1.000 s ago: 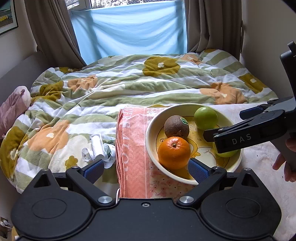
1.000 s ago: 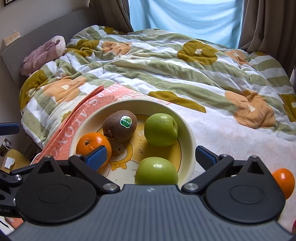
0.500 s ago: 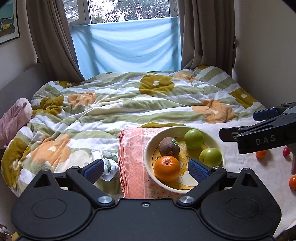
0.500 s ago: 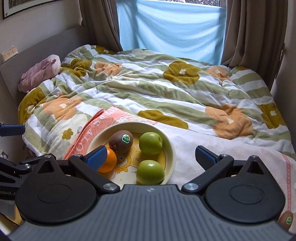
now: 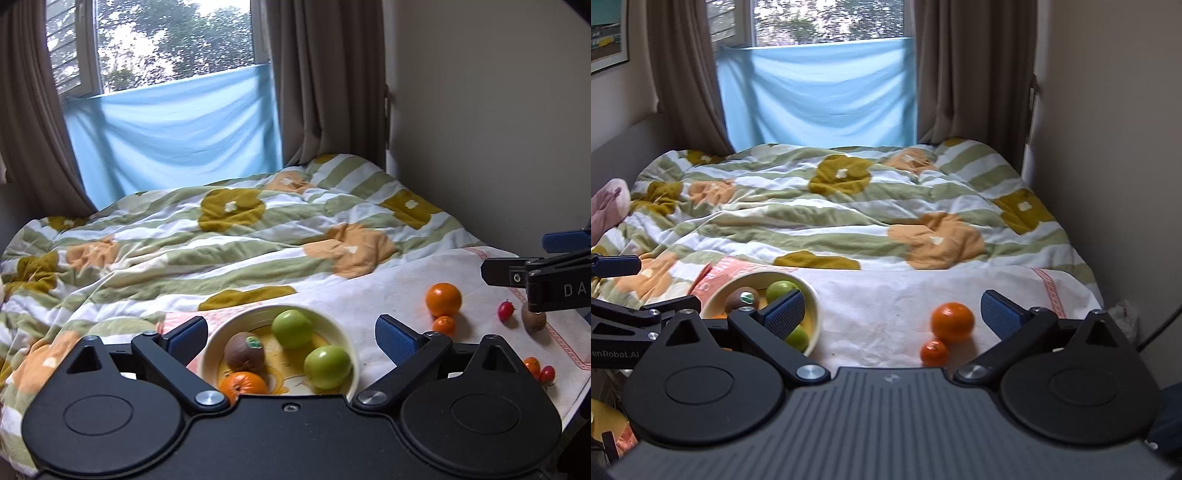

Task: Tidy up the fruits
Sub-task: 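Withdraw both open tools from the bowl toward the remaining fruits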

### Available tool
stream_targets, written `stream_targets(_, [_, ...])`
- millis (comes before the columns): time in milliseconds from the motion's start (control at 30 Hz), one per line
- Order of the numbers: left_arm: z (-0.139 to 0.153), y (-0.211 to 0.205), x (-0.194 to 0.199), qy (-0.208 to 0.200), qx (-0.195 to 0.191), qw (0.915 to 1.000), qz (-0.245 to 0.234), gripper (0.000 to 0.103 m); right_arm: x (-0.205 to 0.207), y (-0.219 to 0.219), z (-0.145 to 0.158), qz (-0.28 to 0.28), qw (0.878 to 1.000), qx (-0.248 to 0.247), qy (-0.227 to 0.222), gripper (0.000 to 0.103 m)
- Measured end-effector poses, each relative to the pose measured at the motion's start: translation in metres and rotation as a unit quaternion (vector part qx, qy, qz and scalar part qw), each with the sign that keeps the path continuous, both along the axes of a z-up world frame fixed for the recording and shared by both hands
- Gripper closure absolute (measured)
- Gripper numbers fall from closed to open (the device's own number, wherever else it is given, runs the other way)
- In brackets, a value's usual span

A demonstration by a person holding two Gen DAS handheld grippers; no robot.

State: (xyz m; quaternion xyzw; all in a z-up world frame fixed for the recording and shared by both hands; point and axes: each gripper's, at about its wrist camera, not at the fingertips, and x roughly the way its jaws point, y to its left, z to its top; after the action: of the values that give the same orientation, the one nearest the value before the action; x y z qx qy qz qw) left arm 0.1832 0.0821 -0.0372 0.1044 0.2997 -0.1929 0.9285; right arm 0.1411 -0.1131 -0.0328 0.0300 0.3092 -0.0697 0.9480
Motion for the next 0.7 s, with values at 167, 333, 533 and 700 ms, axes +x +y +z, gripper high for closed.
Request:
stream_targets(167, [0.001,-0.047,0.003,-0.001,-0.004,0.9977,-0.067,0.004,-0.026,-0.048,-0.005,-0.076,0.997,0.012,-0.002,0.0])
stream_targets(333, [-0.006,-0.097,0.012,0.008,-0.008,0.9933,-0.115,0.004,-0.049,-0.094,-0.012,-0.139,0.99,0.02,-0.005,0.0])
stream_targets(533, [-0.025,-0.155,0.028,0.03,0.0,0.9862,-0.163,0.004,-0.058,-0.137,-0.032,-0.198,0.98,0.03,-0.001,0.0])
stream_targets(700, [-0.05,-0.198,0.045,0.045,0.019,0.9809,-0.188,0.005,-0.055,-0.166,-0.059,-0.219,0.973,0.071,0.012,0.0])
